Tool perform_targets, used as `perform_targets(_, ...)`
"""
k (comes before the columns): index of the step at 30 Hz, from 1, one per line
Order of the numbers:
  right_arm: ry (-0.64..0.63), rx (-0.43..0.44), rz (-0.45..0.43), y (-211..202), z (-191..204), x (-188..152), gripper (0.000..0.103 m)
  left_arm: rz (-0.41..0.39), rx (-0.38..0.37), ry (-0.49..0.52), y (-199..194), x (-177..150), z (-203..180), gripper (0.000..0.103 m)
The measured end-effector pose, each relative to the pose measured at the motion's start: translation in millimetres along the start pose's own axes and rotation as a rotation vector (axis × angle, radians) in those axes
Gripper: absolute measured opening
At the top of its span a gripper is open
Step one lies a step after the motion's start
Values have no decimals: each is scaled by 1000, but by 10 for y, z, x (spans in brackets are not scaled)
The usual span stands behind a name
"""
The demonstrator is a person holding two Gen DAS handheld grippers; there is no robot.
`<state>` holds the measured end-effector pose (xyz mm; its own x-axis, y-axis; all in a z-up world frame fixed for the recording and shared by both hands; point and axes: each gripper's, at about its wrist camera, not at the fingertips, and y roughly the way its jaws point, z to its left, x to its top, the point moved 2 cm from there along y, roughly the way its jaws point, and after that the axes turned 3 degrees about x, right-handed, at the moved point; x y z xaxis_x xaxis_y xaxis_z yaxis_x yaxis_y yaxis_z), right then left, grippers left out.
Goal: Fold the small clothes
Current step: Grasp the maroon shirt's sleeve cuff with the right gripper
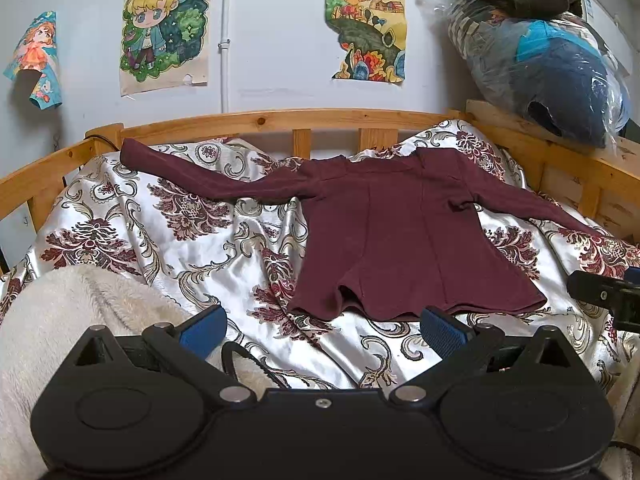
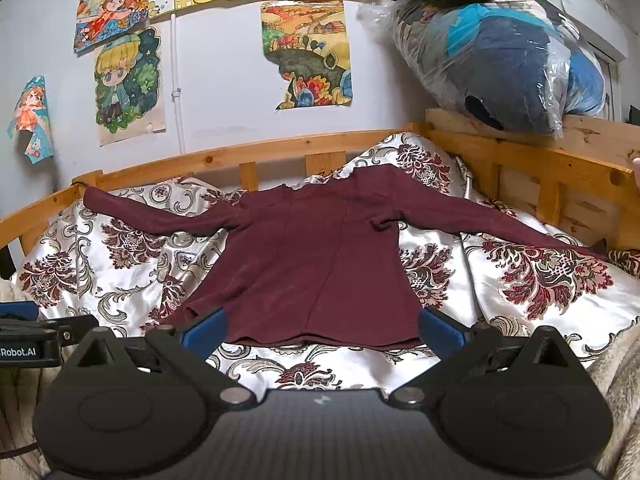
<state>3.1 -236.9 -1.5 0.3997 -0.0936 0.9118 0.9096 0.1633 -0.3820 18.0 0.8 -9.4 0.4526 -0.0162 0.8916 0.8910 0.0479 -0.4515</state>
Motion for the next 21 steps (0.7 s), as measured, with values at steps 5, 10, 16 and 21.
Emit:
perform_targets(5,1,-1,1,2,-5,-2,103,1,0,0,0,2,-1,102)
perform_targets(10,4,-8,3,1,-22,19,103,10,-7,13,26,-40,17,102)
perform_targets(16,59,-31,-13,-38,-144,111,103,39,-52,47,162,81,-118,102)
perform_targets(21,147,-59,-24,-109,-368,331,103,54,-112,138,304,455,-238,102)
